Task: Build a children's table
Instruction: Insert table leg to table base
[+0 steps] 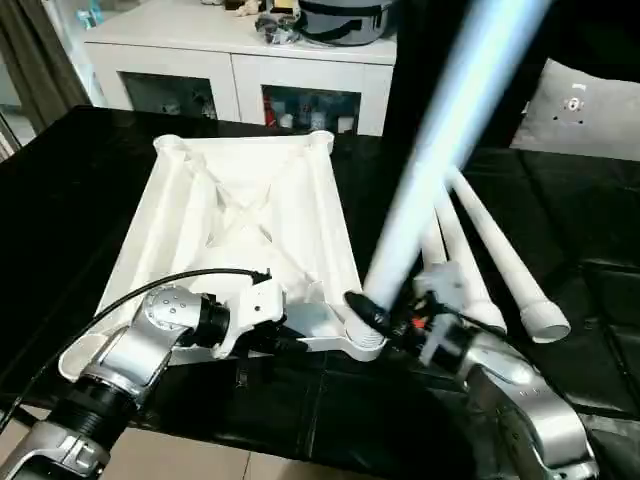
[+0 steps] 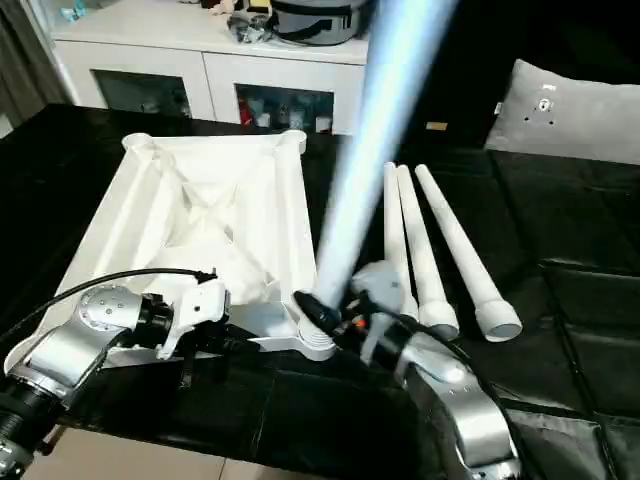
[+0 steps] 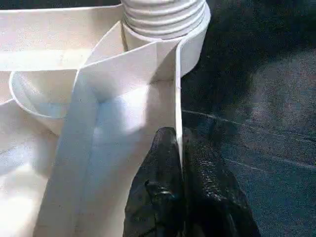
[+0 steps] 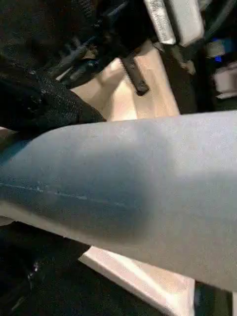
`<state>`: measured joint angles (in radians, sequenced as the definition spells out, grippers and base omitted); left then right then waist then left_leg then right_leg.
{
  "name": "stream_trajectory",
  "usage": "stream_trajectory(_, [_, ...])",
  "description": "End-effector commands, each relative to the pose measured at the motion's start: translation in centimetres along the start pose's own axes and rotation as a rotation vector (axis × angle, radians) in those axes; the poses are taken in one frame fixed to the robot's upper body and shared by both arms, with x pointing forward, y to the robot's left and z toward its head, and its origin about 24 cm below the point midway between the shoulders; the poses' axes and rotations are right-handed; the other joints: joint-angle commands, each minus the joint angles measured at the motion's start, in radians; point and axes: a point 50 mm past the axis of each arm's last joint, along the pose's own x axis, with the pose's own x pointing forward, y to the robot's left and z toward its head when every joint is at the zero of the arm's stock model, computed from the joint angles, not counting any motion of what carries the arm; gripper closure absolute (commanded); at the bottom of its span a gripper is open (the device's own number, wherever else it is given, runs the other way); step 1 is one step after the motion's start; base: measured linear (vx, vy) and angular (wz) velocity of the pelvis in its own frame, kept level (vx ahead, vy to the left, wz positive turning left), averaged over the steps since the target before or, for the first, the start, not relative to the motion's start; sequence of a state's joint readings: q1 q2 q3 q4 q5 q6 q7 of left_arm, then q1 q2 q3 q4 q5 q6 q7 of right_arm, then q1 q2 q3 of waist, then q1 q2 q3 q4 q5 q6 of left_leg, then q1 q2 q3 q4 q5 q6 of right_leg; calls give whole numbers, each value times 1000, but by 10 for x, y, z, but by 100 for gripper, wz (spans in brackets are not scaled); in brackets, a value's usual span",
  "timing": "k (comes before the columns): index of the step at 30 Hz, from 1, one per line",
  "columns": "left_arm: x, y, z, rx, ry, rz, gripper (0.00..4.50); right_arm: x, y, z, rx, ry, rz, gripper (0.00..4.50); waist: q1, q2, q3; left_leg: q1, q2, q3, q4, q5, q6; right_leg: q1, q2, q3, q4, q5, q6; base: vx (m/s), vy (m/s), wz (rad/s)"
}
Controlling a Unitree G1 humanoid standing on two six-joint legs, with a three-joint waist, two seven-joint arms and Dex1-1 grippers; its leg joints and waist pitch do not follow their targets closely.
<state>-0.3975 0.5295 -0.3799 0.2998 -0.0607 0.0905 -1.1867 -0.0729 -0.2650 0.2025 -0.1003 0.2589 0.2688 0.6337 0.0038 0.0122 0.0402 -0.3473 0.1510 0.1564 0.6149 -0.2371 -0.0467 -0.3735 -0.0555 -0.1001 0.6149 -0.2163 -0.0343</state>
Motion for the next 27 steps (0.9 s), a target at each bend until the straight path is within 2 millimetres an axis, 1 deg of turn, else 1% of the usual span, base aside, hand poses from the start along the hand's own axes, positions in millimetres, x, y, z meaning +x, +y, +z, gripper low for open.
stream_trajectory(1, [-6, 3, 5, 5, -48, 48, 450, -5, 2, -36, 40, 181, 7, 261, 8, -12, -31, -10, 89, -34, -91, -168, 44, 38, -122, 85, -101, -386, -130, 0, 0, 0])
stream_trajectory(2, [-7, 3, 6, 7, -47, 47, 450, -4, 3, -37, 39, 186, 19, 261, 7, -16, -31, -10, 89, -34, -91, -175, 45, 37, -121, 85, -102, -388, -128, 0, 0, 0])
stream_trajectory(4, [-7, 4, 6, 11, -43, 45, 450, -4, 2, -38, 39, 191, 31, 261, 8, -13, -32, -9, 91, -36, -92, -177, 44, 37, -123, 85, -100, -381, -131, 0, 0, 0])
stream_trajectory(6, [-8, 4, 7, 16, -39, 45, 450, -4, 2, -39, 42, 192, 36, 261, 7, -13, -32, -9, 91, -35, -92, -177, 45, 36, -122, 86, -99, -358, -141, 0, 0, 0])
stream_trajectory(8, [-8, 5, 8, 19, -38, 43, 450, -4, 2, -39, 54, 182, 42, 261, 8, -15, -31, -9, 91, -35, -93, -183, 43, 36, -123, 86, -100, -365, -142, 0, 0, 0])
stream_trajectory(9, [-9, 5, 8, 23, -36, 42, 450, -3, 2, -39, 73, 169, 40, 261, 9, -7, -30, -9, 91, -36, -93, -190, 42, 36, -124, 86, -100, -370, -145, 0, 0, 0])
stream_trajectory(11, [-9, 6, 9, 28, -34, 41, 450, -3, 2, -38, 89, 154, 41, 261, 7, -12, -31, -9, 92, -37, -94, -198, 40, 36, -123, 87, -101, -374, -143, 0, 0, 0])
stream_trajectory(13, [-9, 8, 10, 35, -32, 38, 450, -3, 3, -37, 93, 141, 51, 261, 7, -2, -31, -9, 92, -37, -94, -197, 38, 37, -124, 87, -101, -362, -149, 0, 0, 0])
stream_trajectory(14, [-9, 9, 11, 38, -32, 36, 450, -3, 3, -37, 99, 131, 52, 261, 6, -8, -32, -8, 92, -37, -94, -195, 38, 37, -121, 86, -101, -349, -151, 0, 0, 0])
stream_trajectory(15, [-9, 10, 12, 40, -33, 39, 450, -3, 4, -36, 111, 116, 50, 261, 7, -7, -32, -7, 92, -36, -94, -194, 38, 37, -121, 86, -100, -343, -154, 0, 0, 0])
stream_trajectory(16, [-9, 11, 12, 41, -33, 40, 450, -3, 4, -36, 114, 112, 48, 261, 7, -3, -33, -8, 93, -36, -95, -191, 37, 37, -121, 87, -99, -327, -159, 0, 0, 0])
stream_trajectory(17, [-10, 12, 13, 40, -34, 46, 450, -4, 5, -36, 115, 105, 50, 261, 7, -4, -34, -8, 93, -37, -95, -190, 36, 38, -121, 87, -97, -312, -166, 0, 0, 0])
stream_trajectory(19, [-11, 13, 13, 40, -34, 47, 450, -5, 5, -36, 113, 103, 52, 261, 9, -4, -34, -8, 92, -35, -94, -187, 37, 39, -122, 86, -98, -310, -169, 0, 0, 0])
stream_trajectory(20, [-12, 13, 12, 40, -31, 50, 450, -5, 7, -36, 117, 92, 54, 261, 11, 2, -33, -8, 92, -36, -94, -187, 36, 39, -123, 86, -97, -310, -171, 0, 0, 0])
stream_trajectory(21, [-14, 14, 11, 39, -28, 53, 450, -3, 7, -36, 119, 82, 52, 261, 9, -1, -33, -8, 92, -35, -95, -190, 36, 39, -122, 86, -100, -313, -171, 0, 0, 0])
stream_trajectory(22, [-14, 15, 10, 41, -20, 59, 450, -3, 8, -36, 120, 76, 51, 261, 11, 6, -34, -8, 91, -37, -95, -196, 34, 40, -123, 86, -100, -314, -171, 0, 0, 0])
stream_trajectory(23, [-15, 15, 9, 41, -15, 59, 450, -3, 9, -37, 123, 68, 51, 261, 9, 2, -33, -8, 92, -37, -96, -208, 32, 39, -123, 85, -101, -324, -169, 0, 0, 0])
stream_trajectory(27, [-17, 14, 9, 48, -7, 54, 450, -4, 10, -39, 121, 65, 42, 261, 10, 2, -33, -7, 94, -37, -98, -202, 31, 40, -122, 86, -99, -306, -174, 0, 0, 0])
